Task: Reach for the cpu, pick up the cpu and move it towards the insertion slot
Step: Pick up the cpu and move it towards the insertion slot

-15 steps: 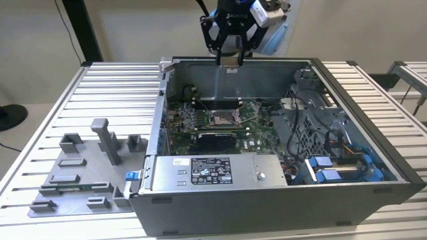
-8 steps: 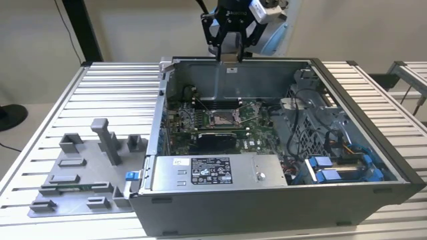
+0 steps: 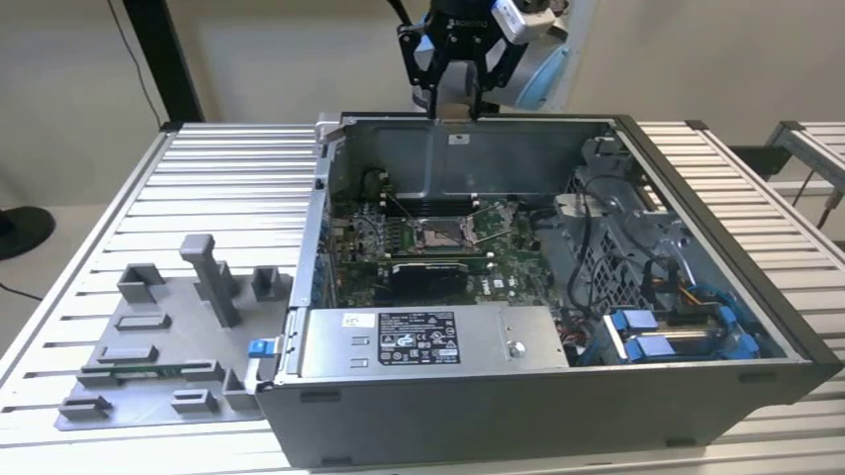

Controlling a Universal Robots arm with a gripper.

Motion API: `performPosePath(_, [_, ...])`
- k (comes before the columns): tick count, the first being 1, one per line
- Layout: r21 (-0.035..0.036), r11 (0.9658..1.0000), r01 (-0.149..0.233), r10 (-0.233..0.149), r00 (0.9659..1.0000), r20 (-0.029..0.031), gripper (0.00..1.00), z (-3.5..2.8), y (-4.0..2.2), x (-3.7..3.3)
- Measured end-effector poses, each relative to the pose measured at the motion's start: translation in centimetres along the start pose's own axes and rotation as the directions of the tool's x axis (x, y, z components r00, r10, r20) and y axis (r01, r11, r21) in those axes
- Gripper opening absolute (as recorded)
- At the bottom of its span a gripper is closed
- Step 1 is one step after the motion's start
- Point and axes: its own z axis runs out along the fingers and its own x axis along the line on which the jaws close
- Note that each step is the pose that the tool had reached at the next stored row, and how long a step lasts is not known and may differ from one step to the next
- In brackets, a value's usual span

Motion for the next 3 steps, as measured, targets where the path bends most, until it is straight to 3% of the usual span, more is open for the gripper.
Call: performPosePath(3, [0.0,1.0,0.0,0.0,1.0,0.0,0.0,0.0,0.0,0.01])
